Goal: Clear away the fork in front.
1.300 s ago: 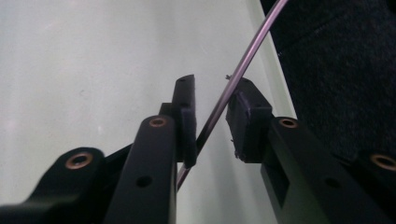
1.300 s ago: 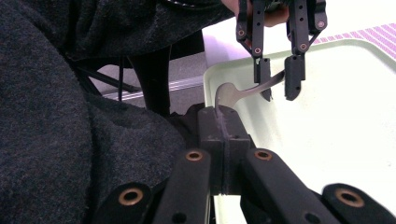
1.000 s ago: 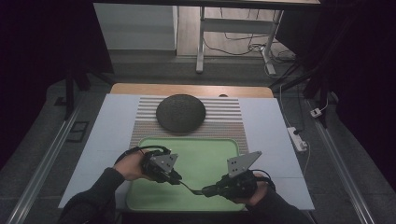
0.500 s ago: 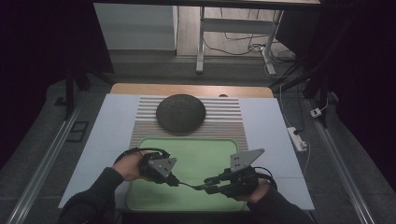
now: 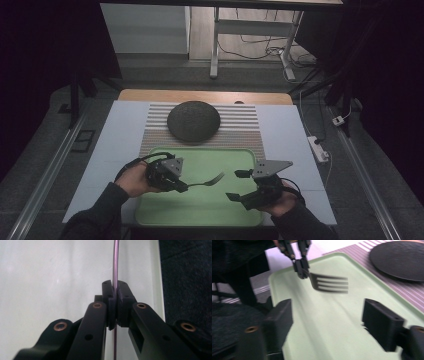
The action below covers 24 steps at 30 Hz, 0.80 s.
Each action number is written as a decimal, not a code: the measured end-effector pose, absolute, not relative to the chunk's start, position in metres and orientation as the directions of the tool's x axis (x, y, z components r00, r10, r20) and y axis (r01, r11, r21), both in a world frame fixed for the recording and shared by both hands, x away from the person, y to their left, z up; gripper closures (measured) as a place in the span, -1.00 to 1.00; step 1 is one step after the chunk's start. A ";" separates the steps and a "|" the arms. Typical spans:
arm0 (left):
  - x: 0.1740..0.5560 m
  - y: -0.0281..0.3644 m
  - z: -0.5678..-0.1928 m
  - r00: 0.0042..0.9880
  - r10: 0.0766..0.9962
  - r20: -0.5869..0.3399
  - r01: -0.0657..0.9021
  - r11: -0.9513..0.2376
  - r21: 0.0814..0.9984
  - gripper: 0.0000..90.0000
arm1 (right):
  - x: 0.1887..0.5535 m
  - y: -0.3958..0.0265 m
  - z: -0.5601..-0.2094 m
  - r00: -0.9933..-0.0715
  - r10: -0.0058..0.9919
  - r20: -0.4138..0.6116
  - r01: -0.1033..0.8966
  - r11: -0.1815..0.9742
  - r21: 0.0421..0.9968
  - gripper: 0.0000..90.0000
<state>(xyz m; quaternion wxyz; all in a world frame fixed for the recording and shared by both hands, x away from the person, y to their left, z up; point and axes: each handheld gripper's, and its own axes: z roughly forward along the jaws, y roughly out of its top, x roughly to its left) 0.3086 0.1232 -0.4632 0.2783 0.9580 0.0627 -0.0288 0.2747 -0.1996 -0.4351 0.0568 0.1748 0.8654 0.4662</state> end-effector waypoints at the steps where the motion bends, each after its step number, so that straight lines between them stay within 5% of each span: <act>1: 0.309 0.125 -0.464 0.986 0.137 -0.097 0.168 -0.834 0.525 0.91 | 0.274 -0.202 -0.435 -0.928 0.368 0.065 0.257 0.502 0.826 -0.53; 24: 0.293 0.162 -0.471 0.708 0.678 -0.198 0.678 -0.575 0.458 0.91 | 0.262 -0.248 -0.448 -0.779 0.626 0.019 0.391 0.462 0.796 -0.95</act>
